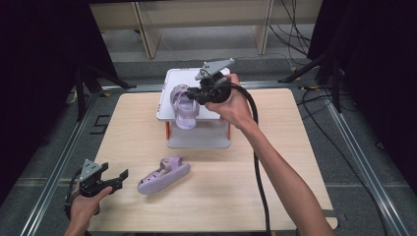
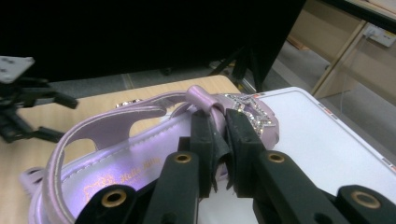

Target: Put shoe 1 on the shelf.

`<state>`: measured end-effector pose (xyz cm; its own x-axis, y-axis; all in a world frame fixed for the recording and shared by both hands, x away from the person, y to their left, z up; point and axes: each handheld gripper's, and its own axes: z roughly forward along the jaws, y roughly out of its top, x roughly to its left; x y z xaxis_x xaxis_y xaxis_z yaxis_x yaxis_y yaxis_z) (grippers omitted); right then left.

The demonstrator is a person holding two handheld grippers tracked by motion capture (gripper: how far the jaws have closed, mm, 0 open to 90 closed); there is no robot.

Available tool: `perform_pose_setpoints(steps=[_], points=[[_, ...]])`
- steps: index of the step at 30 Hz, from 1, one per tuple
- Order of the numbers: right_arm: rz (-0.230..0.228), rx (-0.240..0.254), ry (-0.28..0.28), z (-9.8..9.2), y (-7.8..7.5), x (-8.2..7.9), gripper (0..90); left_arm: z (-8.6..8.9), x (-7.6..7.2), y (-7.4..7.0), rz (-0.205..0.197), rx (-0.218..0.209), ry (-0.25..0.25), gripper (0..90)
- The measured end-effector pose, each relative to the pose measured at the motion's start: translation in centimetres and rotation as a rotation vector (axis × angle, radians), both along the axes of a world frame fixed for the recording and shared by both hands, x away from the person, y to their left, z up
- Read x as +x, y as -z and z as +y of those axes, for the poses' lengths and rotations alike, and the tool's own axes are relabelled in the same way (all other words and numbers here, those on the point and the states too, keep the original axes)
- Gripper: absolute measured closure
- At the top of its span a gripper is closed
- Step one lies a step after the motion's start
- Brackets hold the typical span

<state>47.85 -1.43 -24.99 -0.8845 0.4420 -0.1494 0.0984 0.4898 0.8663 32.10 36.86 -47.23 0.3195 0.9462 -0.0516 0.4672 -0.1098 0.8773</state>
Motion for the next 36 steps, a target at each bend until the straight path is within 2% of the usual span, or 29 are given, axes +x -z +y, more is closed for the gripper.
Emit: perform_pose_setpoints(steps=[1, 2, 3, 4, 5, 6, 7, 9, 10, 11, 13, 14, 18, 20, 25, 26, 29, 36], points=[[-0.006, -0.008, 0.009, 0.4, 0.1, 1.0, 82.4, -0.1, -0.1, -0.1, 0.018, 0.018, -0.009, 15.3], [0.001, -0.011, 0.013, 0.6, 0.3, 1.5, 82.4, -0.1, -0.1, 0.0, 0.020, 0.020, -0.007, 15.3], [-0.006, -0.018, 0.017, 0.8, 0.4, 2.0, 82.5, -0.1, -0.1, 0.0, 0.019, 0.019, -0.007, 15.3], [0.010, -0.019, 0.025, 1.0, 0.5, 2.5, 82.4, -0.1, -0.1, -0.1, 0.016, 0.015, -0.008, 15.3], [-0.001, -0.027, 0.026, 1.1, 0.6, 3.0, 82.4, -0.1, -0.1, -0.1, 0.015, 0.013, -0.007, 15.3], [-0.001, -0.027, 0.026, 1.1, 0.6, 3.0, 82.4, -0.1, -0.1, -0.1, 0.015, 0.013, -0.007, 15.3], [-0.001, -0.035, 0.038, 1.4, 1.0, 4.1, 82.5, -0.1, -0.1, 0.0, 0.009, 0.006, -0.003, 15.3], [0.015, -0.041, 0.057, 1.6, 1.3, 4.8, 82.5, -0.1, 0.0, 0.1, 0.006, 0.002, 0.005, 15.3], [0.015, -0.041, 0.057, 1.6, 1.3, 4.8, 82.5, -0.1, 0.0, 0.1, 0.006, 0.002, 0.005, 15.3], [0.014, -0.044, 0.065, 1.7, 1.5, 5.8, 82.4, -0.2, 0.0, 0.1, 0.006, 0.004, 0.005, 15.3], [0.013, -0.046, 0.073, 1.7, 1.6, 6.2, 82.4, -0.2, 0.0, 0.1, 0.006, 0.002, 0.005, 15.3], [0.008, -0.040, 0.091, 1.8, 1.7, 7.0, 82.4, -0.1, -0.1, 0.0, 0.009, 0.003, -0.002, 15.3], [-0.018, -0.061, 0.106, 1.9, 1.9, 8.4, 82.4, -0.1, -0.1, 0.0, 0.020, 0.014, -0.004, 15.3], [-0.005, -0.069, 0.120, 2.0, 2.1, 8.9, 82.4, -0.1, 0.0, 0.1, 0.007, 0.004, 0.005, 15.3], [-0.012, -0.081, 0.146, 2.4, 2.8, 9.8, 82.4, -0.1, -0.1, 0.0, 0.023, 0.022, -0.003, 15.3], [-0.011, -0.086, 0.149, 2.5, 3.0, 10.0, 82.3, -0.1, 0.0, 0.1, 0.009, 0.001, 0.003, 15.3], [0.000, -0.090, 0.169, 2.8, 3.4, 10.3, 82.3, -0.1, -0.1, 0.0, 0.008, 0.003, -0.001, 15.3], [-0.020, -0.118, 0.174, 3.3, 3.9, 10.8, 82.1, -0.2, -0.1, 0.0, 0.008, 0.004, 0.001, 15.3]])
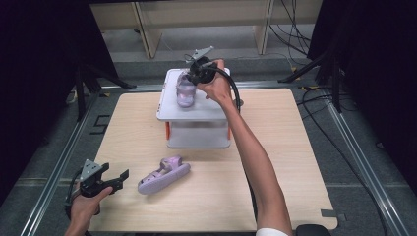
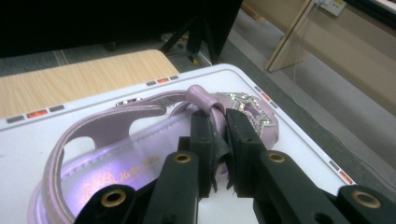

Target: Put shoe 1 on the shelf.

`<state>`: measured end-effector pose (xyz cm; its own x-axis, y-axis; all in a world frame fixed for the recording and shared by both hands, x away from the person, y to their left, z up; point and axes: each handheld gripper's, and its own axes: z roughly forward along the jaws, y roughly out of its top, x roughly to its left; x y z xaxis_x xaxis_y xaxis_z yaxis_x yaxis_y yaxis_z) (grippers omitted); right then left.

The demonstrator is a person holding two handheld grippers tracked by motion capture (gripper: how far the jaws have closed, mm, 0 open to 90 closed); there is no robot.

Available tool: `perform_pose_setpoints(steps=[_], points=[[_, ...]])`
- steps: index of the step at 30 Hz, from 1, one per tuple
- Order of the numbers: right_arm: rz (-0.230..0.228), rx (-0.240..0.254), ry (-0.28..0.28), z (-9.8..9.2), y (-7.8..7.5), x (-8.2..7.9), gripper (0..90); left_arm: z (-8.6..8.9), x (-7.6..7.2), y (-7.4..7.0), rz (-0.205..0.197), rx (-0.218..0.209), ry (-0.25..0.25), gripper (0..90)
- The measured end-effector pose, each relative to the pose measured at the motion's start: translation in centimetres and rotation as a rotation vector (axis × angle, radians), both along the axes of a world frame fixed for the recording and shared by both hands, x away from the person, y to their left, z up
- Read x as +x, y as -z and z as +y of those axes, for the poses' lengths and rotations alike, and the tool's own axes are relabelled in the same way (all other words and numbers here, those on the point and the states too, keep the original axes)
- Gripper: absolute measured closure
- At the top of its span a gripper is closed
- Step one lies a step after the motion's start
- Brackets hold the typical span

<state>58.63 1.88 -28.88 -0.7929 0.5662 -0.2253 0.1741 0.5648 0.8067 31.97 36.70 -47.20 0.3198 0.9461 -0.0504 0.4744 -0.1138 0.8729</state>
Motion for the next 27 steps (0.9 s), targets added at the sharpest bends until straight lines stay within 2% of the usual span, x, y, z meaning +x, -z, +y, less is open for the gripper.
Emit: perform_pose_setpoints(steps=[1, 6, 8, 9, 12, 13, 14, 15, 16, 17, 18, 20, 22, 23, 25, 26, 27], points=[[0.003, 0.013, 0.005, 0.1, 0.2, -0.1, 81.6, 0.0, 0.0, 0.0, -0.001, 0.002, 0.000, 15.3], [0.013, 0.018, 0.014, 0.3, 0.3, -0.4, 77.8, 0.0, 0.0, 0.0, -0.003, -0.001, -0.001, 15.3], [0.034, 0.041, 0.038, 0.0, 0.4, -0.3, 63.9, 0.1, 0.1, 0.0, -0.009, 0.003, 0.003, 15.3], [0.058, 0.046, 0.059, -0.2, 0.3, -0.4, 59.8, 0.1, 0.1, 0.0, -0.009, 0.003, 0.003, 15.3], [0.070, 0.070, 0.089, -0.4, 0.0, -0.8, 55.9, 0.1, 0.1, 0.0, -0.007, -0.003, 0.002, 15.3], [0.059, 0.089, 0.091, -0.8, -0.3, -1.5, 51.4, 0.1, 0.1, 0.0, -0.007, -0.005, 0.001, 15.3], [0.059, 0.089, 0.091, -0.8, -0.3, -1.5, 51.4, 0.1, 0.1, 0.0, -0.007, -0.005, 0.001, 15.3], [0.084, 0.125, 0.074, -1.1, -0.7, -2.6, 49.8, 0.1, 0.1, 0.0, -0.011, -0.003, 0.003, 15.3], [0.084, 0.125, 0.074, -1.1, -0.7, -2.6, 49.8, 0.1, 0.1, 0.0, -0.011, -0.003, 0.003, 15.3], [0.083, 0.157, 0.069, -1.5, -0.8, -3.9, 48.3, 0.1, 0.1, 0.0, -0.007, -0.003, 0.000, 15.3], [0.087, 0.168, 0.061, -1.7, -0.9, -4.5, 48.3, 0.1, 0.1, 0.0, -0.007, -0.003, 0.000, 15.3], [0.062, 0.177, 0.040, -2.0, -0.9, -5.8, 47.7, 0.0, 0.0, 0.0, -0.001, 0.002, -0.005, 15.3], [0.080, 0.183, 0.019, -2.3, -0.8, -7.2, 46.4, 0.0, 0.0, -0.1, -0.002, 0.004, -0.004, 15.3], [0.080, 0.183, 0.019, -2.3, -0.8, -7.2, 46.4, 0.1, 0.1, 0.0, -0.009, 0.001, -0.001, 15.3], [0.077, 0.200, 0.000, -2.8, -0.5, -9.4, 44.5, 0.1, 0.1, 0.0, -0.006, -0.001, -0.002, 15.3], [0.077, 0.200, 0.000, -2.8, -0.5, -9.4, 44.5, 0.1, 0.1, 0.0, -0.006, 0.002, -0.003, 15.3], [0.068, 0.207, -0.019, -2.9, -0.4, -10.2, 44.4, 0.1, 0.0, 0.0, 0.001, 0.007, -0.007, 15.3]])
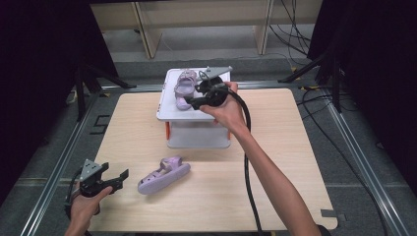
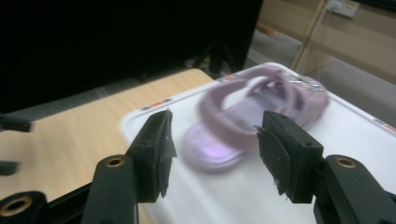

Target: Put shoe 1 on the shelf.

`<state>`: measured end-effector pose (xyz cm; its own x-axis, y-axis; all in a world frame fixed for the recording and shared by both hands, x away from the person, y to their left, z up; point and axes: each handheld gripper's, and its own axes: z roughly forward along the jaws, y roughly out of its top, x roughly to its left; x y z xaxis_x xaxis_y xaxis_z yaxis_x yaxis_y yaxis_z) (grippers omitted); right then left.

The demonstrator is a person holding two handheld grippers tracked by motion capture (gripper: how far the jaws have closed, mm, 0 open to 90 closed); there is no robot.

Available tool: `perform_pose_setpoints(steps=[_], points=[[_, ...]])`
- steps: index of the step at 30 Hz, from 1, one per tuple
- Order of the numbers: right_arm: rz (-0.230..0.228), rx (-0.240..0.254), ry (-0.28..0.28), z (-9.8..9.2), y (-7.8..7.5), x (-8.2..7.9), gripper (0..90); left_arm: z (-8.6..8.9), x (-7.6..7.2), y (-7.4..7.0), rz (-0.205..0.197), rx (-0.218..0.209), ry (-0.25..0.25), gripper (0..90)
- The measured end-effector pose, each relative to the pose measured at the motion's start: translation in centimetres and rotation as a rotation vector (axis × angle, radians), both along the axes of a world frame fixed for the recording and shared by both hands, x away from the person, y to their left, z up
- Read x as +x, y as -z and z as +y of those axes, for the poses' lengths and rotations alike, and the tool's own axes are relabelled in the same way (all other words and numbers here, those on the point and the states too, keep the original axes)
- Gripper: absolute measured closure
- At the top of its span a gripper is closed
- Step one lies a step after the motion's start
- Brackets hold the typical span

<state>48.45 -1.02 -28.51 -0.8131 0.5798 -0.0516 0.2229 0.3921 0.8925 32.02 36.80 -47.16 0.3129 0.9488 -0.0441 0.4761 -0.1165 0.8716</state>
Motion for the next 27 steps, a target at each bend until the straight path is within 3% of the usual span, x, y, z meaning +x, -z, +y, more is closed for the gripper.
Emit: perform_pose_setpoints(steps=[1, 2, 4, 7, 8, 9, 10, 12, 13, 16, 19, 20, 21, 27], points=[[-0.026, 0.000, -0.032, -0.2, 0.2, -1.4, 44.1, -0.1, 0.1, 0.1, -0.002, -0.004, 0.006, 15.3], [-0.026, 0.000, -0.032, -0.2, 0.2, -1.4, 44.1, -0.1, 0.1, 0.1, -0.002, -0.004, 0.006, 15.3], [-0.017, 0.014, -0.080, 0.0, 0.7, -3.5, 43.8, -0.1, 0.1, 0.1, -0.005, 0.002, 0.010, 15.3], [-0.027, 0.018, -0.133, 0.2, 1.5, -5.1, 43.7, -0.1, 0.0, 0.1, -0.002, 0.001, -0.001, 15.3], [-0.022, 0.021, -0.146, 0.4, 1.9, -5.5, 43.4, -0.1, 0.0, 0.1, -0.002, 0.001, -0.001, 15.3], [0.014, 0.033, -0.149, 0.5, 2.3, -6.0, 43.3, -0.1, 0.1, 0.1, -0.004, -0.003, 0.004, 15.3], [-0.007, 0.022, -0.176, 0.6, 2.7, -6.1, 43.2, -0.1, 0.1, 0.1, -0.004, -0.003, 0.004, 15.3], [0.041, 0.030, -0.186, 1.0, 3.8, -6.8, 42.9, 0.0, 0.0, 0.0, 0.000, 0.002, -0.001, 15.3], [0.031, 0.022, -0.206, 1.2, 4.4, -6.9, 43.0, 0.0, 0.0, 0.0, 0.000, 0.000, -0.001, 15.3], [0.071, 0.024, -0.209, 1.6, 5.6, -7.3, 42.9, 0.0, 0.0, 0.0, -0.003, 0.000, -0.001, 15.3], [0.094, 0.015, -0.263, 2.4, 7.7, -7.5, 43.2, 0.1, 0.0, 0.1, -0.005, -0.008, 0.001, 15.3], [0.094, 0.015, -0.263, 2.4, 7.7, -7.5, 43.2, 0.1, 0.0, 0.1, -0.005, -0.008, 0.001, 15.3], [0.101, 0.020, -0.280, 2.6, 8.8, -7.5, 43.6, 0.0, 0.0, 0.0, 0.007, 0.009, -0.007, 15.3], [0.151, -0.004, -0.325, 4.3, 11.6, -7.1, 44.7, 0.1, 0.0, 0.1, 0.004, 0.007, -0.003, 15.3]])
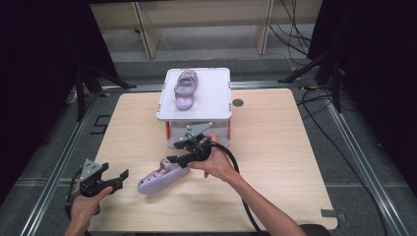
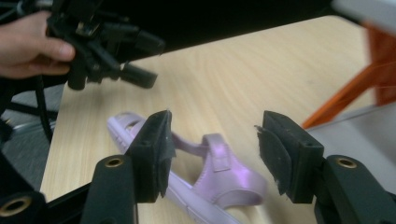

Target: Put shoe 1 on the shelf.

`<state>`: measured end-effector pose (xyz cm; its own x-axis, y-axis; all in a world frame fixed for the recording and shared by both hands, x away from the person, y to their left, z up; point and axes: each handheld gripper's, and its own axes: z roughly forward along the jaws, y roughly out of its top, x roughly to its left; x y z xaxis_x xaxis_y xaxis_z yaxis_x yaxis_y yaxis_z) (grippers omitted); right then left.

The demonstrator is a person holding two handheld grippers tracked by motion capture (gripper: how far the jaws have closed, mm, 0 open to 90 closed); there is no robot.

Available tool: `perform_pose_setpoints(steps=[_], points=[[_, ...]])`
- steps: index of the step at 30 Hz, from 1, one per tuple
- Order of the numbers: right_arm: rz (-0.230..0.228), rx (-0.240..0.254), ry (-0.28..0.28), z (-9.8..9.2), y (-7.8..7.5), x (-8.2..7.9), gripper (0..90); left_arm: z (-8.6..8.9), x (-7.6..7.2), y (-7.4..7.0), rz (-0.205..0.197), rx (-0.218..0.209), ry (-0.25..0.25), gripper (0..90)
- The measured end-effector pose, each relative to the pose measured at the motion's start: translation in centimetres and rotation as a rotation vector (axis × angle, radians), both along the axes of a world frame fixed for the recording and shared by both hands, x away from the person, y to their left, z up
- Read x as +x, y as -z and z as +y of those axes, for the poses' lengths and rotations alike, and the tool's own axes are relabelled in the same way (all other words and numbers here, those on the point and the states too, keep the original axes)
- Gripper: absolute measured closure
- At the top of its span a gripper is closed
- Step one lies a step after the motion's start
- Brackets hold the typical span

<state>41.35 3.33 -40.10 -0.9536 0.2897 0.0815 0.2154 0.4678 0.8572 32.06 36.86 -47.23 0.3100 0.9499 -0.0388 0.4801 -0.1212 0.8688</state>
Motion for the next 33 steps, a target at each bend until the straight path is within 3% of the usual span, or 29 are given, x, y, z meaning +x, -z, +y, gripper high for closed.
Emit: perform_pose_setpoints(steps=[6, 7, 9, 10, 11, 13, 17, 21, 22, 23, 26, 27, 28, 33], points=[[0.031, -0.040, -0.024, 1.6, 2.2, 1.2, 45.2, 0.1, 0.1, 0.1, -0.005, -0.013, 0.004, 15.3], [0.060, -0.032, -0.008, 1.8, 2.5, 1.2, 45.2, 0.1, 0.1, 0.1, -0.005, -0.013, 0.004, 15.3], [0.044, -0.032, -0.027, 2.0, 2.7, 1.7, 45.2, 0.0, 0.1, 0.1, -0.004, -0.010, 0.005, 15.3], [0.073, -0.030, -0.012, 2.1, 2.9, 1.8, 45.2, 0.0, 0.1, 0.1, -0.004, -0.012, 0.008, 15.3], [0.059, -0.028, -0.023, 2.3, 3.1, 2.2, 45.2, 0.0, 0.1, 0.1, -0.004, -0.014, 0.008, 15.3], [0.079, -0.035, -0.019, 2.6, 3.5, 2.4, 45.2, 0.0, 0.1, 0.1, -0.005, -0.016, 0.005, 15.3], [0.082, -0.043, -0.024, 2.8, 3.8, 2.5, 45.1, -0.1, 0.2, 0.0, -0.008, -0.022, 0.005, 15.3], [0.074, -0.051, -0.042, 3.1, 3.9, 2.7, 44.8, -0.2, 0.1, 0.0, 0.008, -0.001, 0.004, 15.3], [0.098, -0.053, -0.034, 3.2, 3.9, 2.6, 44.8, -0.2, 0.2, 0.1, 0.007, -0.003, 0.005, 15.3], [0.081, -0.043, -0.040, 3.3, 4.0, 2.8, 44.8, -0.2, 0.2, 0.1, 0.002, -0.008, 0.007, 15.3], [0.101, -0.054, -0.033, 3.1, 3.9, 2.7, 44.8, -0.1, 0.2, 0.0, -0.003, -0.015, 0.008, 15.3], [0.071, -0.049, -0.038, 3.2, 4.1, 2.9, 44.8, -0.1, 0.2, 0.0, -0.004, -0.013, 0.005, 15.3], [0.099, -0.049, -0.029, 3.2, 4.1, 2.7, 44.8, -0.1, 0.2, 0.0, -0.004, -0.013, 0.005, 15.3], [0.100, -0.057, -0.038, 3.1, 4.0, 2.8, 44.6, -0.3, 0.2, 0.0, 0.008, -0.007, 0.005, 15.3]])
